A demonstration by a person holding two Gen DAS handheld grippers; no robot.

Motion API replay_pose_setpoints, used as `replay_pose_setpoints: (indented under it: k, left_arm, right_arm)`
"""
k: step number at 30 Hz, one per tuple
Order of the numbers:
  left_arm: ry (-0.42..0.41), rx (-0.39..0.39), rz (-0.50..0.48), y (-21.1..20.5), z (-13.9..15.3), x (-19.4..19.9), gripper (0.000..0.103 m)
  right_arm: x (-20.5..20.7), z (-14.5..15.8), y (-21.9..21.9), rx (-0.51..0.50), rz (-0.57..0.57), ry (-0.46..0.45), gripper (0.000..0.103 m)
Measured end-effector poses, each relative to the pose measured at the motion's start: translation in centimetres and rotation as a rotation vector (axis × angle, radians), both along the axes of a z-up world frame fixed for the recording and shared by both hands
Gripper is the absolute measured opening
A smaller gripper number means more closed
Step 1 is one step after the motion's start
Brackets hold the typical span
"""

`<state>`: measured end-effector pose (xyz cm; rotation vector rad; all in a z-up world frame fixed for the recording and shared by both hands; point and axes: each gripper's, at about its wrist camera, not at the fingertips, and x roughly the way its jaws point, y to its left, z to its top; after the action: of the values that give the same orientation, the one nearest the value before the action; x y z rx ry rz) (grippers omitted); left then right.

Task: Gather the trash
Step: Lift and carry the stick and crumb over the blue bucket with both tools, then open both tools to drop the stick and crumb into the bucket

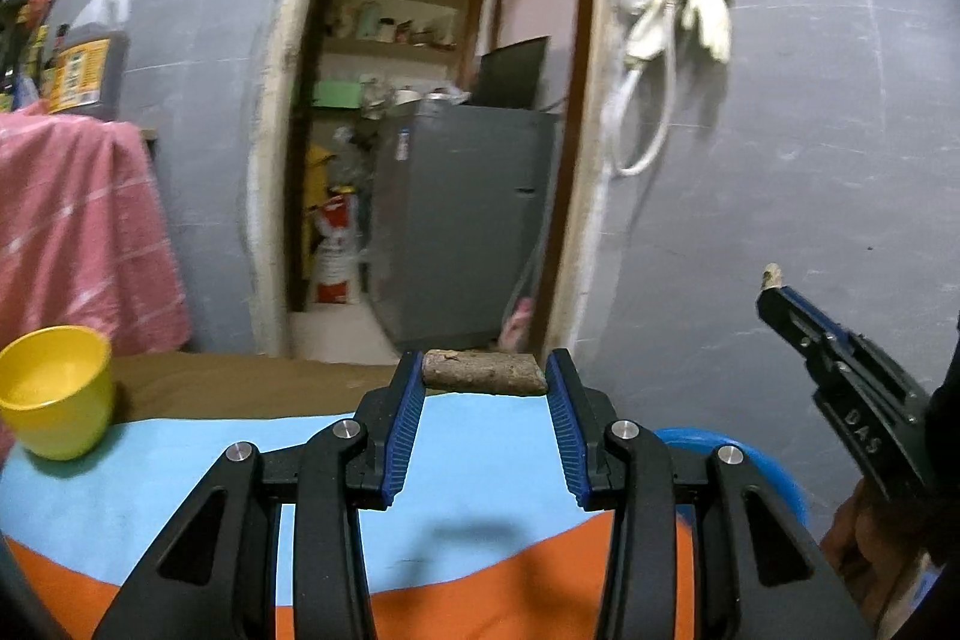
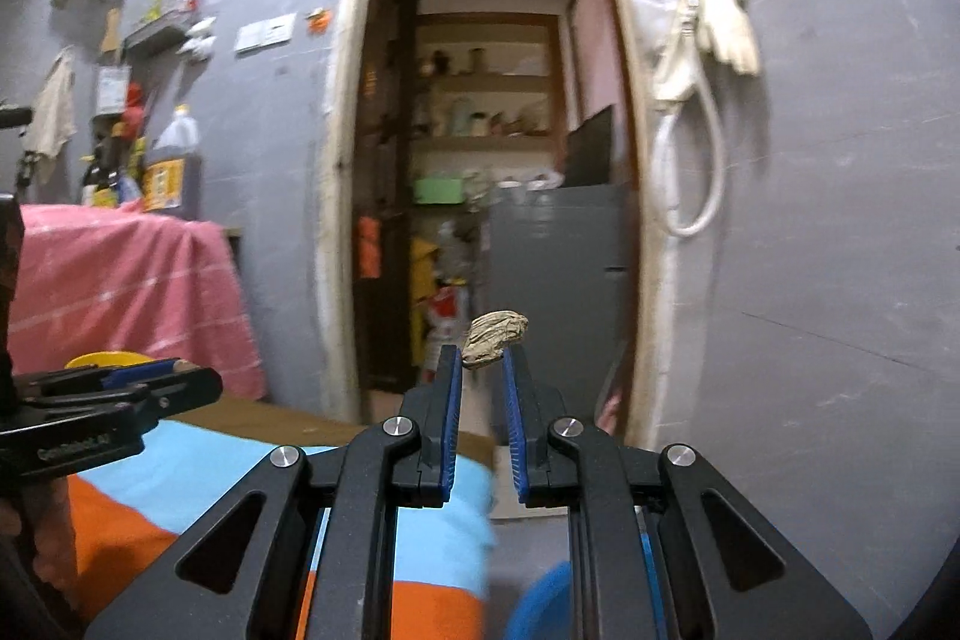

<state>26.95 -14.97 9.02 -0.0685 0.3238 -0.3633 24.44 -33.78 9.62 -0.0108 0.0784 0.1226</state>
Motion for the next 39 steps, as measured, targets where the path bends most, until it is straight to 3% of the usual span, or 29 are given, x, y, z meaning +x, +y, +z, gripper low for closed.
replay_pose_setpoints:
  k: [5, 20, 27, 29, 31, 33, 39]
  left_arm:
    - [0.028, 0.020, -0.096, -4.3, 0.2, 0.7, 0.036]
    - [0.201, 0.105, -0.257, -12.6, -2.9, 3.0, 0.036]
    - [0.307, 0.061, -0.287, -14.1, -4.4, 4.1, 0.037]
    - [0.332, 0.054, -0.293, -14.4, -4.6, 4.2, 0.042]
    - [0.339, 0.047, -0.294, -14.5, -4.6, 4.2, 0.050]
    - [0.336, 0.042, -0.294, -14.3, -4.6, 4.1, 0.051]
    - [0.338, 0.035, -0.272, -13.9, -4.6, 4.1, 0.052]
  right_arm:
    - [-0.1, -0.3, -4.1, 0.086, -0.077, 0.034, 0.012]
    - [0.7, -3.8, -12.8, 0.224, -0.201, 0.282, 0.013]
    - [1.2, -5.1, -14.6, 0.292, -0.211, 0.362, 0.013]
    - [1.3, -5.1, -14.7, 0.300, -0.220, 0.376, 0.016]
    - [1.3, -5.3, -14.9, 0.309, -0.227, 0.387, 0.020]
    - [1.3, -5.4, -15.0, 0.315, -0.231, 0.394, 0.027]
    - [1.3, -5.3, -15.1, 0.318, -0.239, 0.391, 0.029]
